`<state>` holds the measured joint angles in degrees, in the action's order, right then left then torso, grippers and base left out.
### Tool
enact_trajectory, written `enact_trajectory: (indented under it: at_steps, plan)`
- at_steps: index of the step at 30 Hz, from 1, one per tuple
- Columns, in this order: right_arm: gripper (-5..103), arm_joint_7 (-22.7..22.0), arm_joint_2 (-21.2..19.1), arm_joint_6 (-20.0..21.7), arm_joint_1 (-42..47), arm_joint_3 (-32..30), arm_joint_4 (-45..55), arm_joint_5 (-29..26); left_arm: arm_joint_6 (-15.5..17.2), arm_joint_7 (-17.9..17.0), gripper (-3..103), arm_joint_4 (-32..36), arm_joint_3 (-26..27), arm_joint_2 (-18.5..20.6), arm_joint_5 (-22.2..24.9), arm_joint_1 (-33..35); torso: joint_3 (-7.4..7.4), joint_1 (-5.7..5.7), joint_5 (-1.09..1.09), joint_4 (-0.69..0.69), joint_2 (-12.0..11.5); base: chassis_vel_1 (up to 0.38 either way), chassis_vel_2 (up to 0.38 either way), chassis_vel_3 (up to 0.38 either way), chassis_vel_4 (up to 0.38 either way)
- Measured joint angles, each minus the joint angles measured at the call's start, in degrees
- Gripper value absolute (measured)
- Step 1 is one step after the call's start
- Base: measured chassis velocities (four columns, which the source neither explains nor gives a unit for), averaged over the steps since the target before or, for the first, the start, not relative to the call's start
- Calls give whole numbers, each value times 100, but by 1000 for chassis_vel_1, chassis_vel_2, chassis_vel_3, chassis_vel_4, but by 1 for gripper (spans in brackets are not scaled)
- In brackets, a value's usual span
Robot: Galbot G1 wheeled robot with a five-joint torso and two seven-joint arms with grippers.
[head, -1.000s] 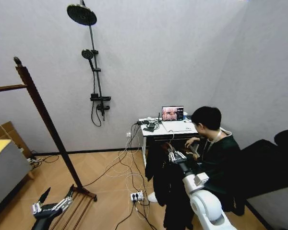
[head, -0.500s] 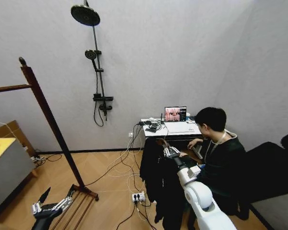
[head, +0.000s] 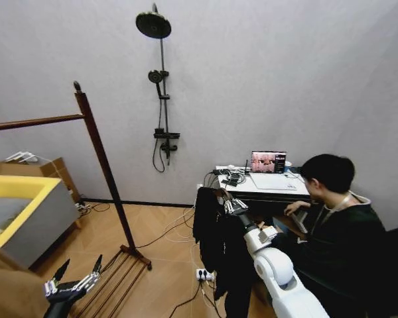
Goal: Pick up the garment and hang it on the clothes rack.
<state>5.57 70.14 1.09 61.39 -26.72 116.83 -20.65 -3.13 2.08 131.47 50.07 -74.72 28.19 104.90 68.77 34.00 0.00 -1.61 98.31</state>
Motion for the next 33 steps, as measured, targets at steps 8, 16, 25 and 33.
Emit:
enact_trajectory:
  at_steps: [8, 16, 25, 33]
  plan:
    - [9, 38, -83, 28, -94, 22, 182, -89, 0, 0, 100, 0, 0, 0, 0, 0, 0, 0, 0, -1, 0, 118, 128, 121, 124]
    - [9, 50, -186, 166, -499, 360, 189, -306, 0, 0, 100, 0, 0, 0, 0, 0, 0, 0, 0, 0, 0, 132, 124, 132, 130]
    - [9, -169, -447, 424, -1315, 1055, -143, -545, 0, 0, 100, 0, 0, 0, 0, 0, 0, 0, 0, -1, -1, 122, 128, 120, 121]
    - [9, -273, -649, 629, -2421, 1466, -560, -885, 0, 0, 100, 0, 0, 0, 0, 0, 0, -1, -1, -1, 0, 123, 120, 126, 123]
